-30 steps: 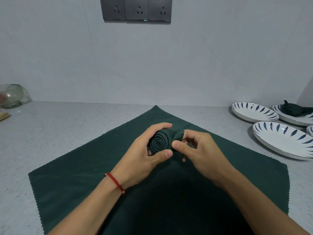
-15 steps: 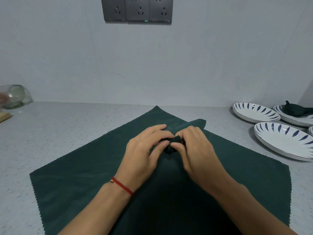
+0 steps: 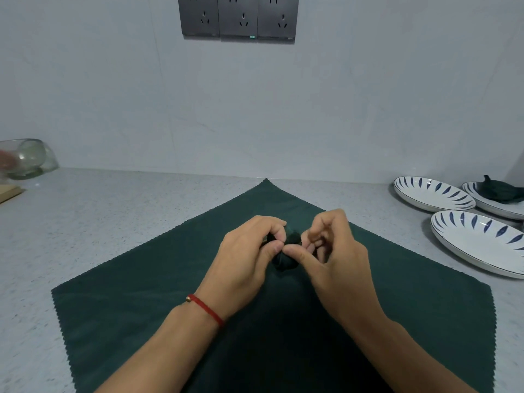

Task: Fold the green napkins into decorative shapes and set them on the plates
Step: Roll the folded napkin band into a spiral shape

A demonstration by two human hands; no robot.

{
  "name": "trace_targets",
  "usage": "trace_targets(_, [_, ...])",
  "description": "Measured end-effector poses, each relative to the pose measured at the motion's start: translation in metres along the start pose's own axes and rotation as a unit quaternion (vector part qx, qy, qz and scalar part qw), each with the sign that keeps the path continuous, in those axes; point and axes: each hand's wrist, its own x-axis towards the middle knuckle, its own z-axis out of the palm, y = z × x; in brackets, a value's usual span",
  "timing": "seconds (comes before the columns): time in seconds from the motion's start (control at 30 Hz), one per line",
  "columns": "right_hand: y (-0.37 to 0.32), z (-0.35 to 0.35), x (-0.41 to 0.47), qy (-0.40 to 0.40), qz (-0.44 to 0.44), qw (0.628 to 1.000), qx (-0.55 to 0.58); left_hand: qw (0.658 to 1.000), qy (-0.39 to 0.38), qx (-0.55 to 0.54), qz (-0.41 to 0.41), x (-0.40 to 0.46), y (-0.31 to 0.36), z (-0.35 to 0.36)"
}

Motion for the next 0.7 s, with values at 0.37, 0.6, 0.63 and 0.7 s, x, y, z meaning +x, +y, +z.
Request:
trace_targets(0.37, [0.011, -0.002, 0.001, 0.048, -0.152, 0.98, -0.118, 0.992, 0.012, -0.08, -0.097, -0.001, 0.008, 0.003])
trace_targets(0.6, [0.012, -0.002, 0.002, 0.059, -0.161, 0.98, -0.103, 0.991, 0.023, -0.086, -0.099, -0.003, 0.011, 0.003])
trace_targets(0.63, [0.011, -0.002, 0.003, 0.058, -0.157, 0.981, -0.099, 0.99, 0.024, -0.094, -0.099, -0.003, 0.012, 0.002])
trace_targets(0.7, [0.009, -0.003, 0.003, 0.052, -0.149, 0.983, -0.096, 0.991, 0.036, -0.1, -0.087, -0.003, 0.015, 0.002])
